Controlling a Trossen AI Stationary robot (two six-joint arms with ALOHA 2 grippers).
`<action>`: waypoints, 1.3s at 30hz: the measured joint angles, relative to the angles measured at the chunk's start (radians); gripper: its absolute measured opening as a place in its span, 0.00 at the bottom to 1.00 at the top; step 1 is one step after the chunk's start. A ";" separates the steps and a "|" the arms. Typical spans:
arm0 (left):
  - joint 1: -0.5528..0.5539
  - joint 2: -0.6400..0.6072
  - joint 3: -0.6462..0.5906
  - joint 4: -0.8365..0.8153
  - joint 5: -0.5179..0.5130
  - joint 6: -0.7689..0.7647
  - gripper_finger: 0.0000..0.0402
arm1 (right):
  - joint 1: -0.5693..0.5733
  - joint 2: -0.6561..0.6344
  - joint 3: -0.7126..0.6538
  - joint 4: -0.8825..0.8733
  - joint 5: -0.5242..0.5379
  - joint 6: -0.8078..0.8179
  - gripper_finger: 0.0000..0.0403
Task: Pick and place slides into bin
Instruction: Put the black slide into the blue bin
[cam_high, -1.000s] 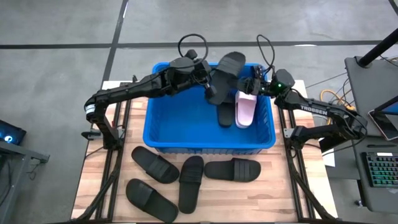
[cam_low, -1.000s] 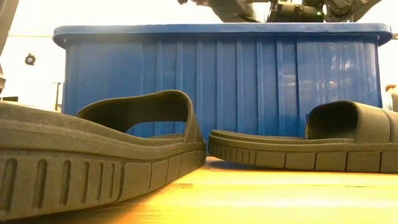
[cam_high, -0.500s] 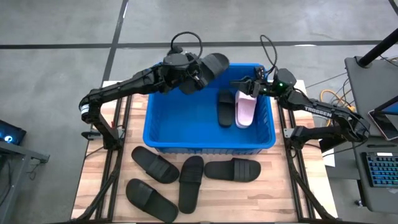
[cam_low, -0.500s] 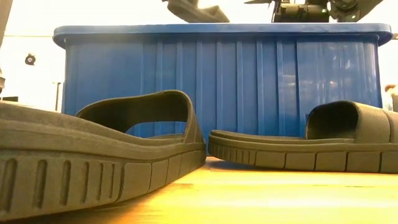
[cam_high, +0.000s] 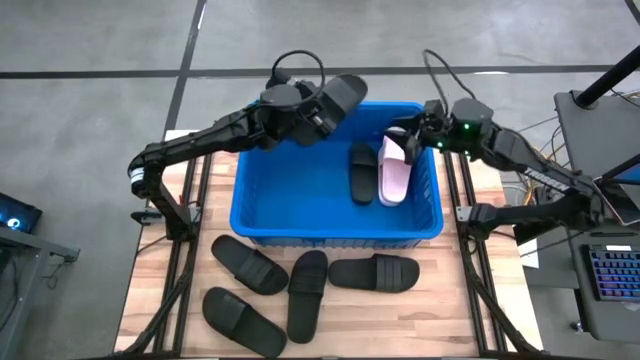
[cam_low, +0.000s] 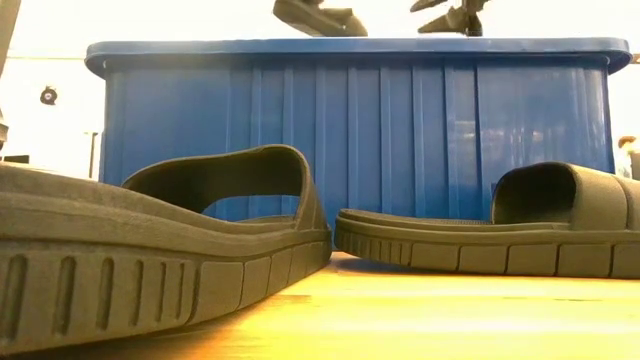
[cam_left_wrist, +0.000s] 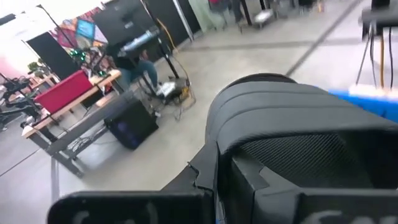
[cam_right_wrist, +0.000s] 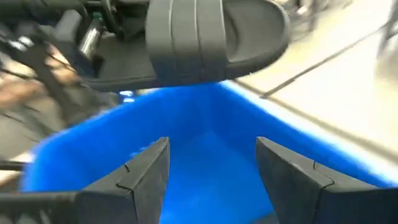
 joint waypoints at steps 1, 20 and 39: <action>-0.003 0.009 0.000 0.036 0.000 0.001 0.00 | 0.024 0.017 0.040 -0.033 0.056 -0.038 0.56; -0.003 0.124 -0.002 0.380 0.040 0.005 0.00 | 0.235 0.147 0.229 -0.046 0.506 -0.470 0.56; 0.001 0.191 -0.001 0.662 0.077 -0.132 0.00 | 0.326 0.169 0.227 0.106 0.706 -0.757 0.56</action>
